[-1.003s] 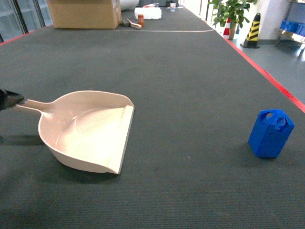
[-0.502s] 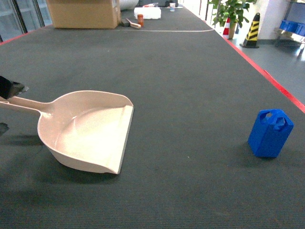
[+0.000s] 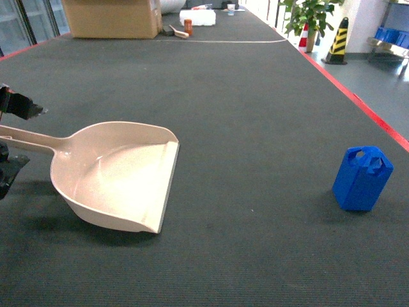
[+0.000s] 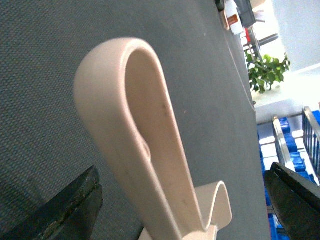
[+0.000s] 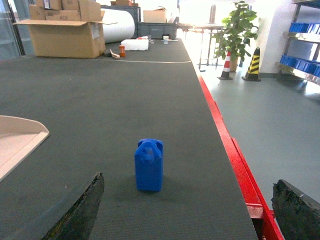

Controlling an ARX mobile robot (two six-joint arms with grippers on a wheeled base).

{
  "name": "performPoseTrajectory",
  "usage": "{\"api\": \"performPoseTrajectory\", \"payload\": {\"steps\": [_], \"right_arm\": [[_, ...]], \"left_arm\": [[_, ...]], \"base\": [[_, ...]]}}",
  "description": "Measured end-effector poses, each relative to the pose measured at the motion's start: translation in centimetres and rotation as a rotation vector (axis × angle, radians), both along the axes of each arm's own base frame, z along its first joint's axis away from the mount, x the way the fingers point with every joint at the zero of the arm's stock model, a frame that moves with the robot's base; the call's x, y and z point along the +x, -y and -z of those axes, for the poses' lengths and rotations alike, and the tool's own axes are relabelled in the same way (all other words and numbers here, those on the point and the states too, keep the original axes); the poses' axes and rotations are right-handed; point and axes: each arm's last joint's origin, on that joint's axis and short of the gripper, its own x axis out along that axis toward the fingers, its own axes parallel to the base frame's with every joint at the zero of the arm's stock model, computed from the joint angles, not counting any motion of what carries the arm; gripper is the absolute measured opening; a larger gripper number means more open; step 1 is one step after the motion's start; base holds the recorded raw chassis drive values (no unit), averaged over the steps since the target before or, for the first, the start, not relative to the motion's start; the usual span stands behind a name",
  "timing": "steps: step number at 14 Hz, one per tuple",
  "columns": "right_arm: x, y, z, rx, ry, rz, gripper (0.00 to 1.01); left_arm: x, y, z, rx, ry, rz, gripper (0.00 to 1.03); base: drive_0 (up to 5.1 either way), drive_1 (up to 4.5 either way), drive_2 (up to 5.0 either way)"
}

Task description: Place part in tray to right shelf

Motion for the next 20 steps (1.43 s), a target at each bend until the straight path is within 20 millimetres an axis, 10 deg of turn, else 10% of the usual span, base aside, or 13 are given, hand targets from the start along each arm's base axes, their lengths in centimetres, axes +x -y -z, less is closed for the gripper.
{"api": "performPoseTrajectory", "payload": {"steps": [4, 10, 15, 20], "right_arm": [[0.0, 0.0, 0.0, 0.000, 0.000, 0.000, 0.98], [0.0, 0.0, 0.0, 0.000, 0.000, 0.000, 0.98], [0.0, 0.0, 0.0, 0.000, 0.000, 0.000, 0.98], [0.0, 0.0, 0.0, 0.000, 0.000, 0.000, 0.98]], "left_arm": [[0.7, 0.2, 0.9, -0.055, 0.032, 0.001, 0.93], [4.2, -3.2, 1.5, -0.115, 0.040, 0.002, 0.22], [3.6, -2.5, 0.4, -0.141, 0.111, 0.025, 0.20], [1.0, 4.3, -8.2, -0.219, 0.398, 0.252, 0.19]], "base": [[0.0, 0.00, 0.0], [0.0, 0.00, 0.0], [0.0, 0.00, 0.0], [0.0, 0.00, 0.0]]}}
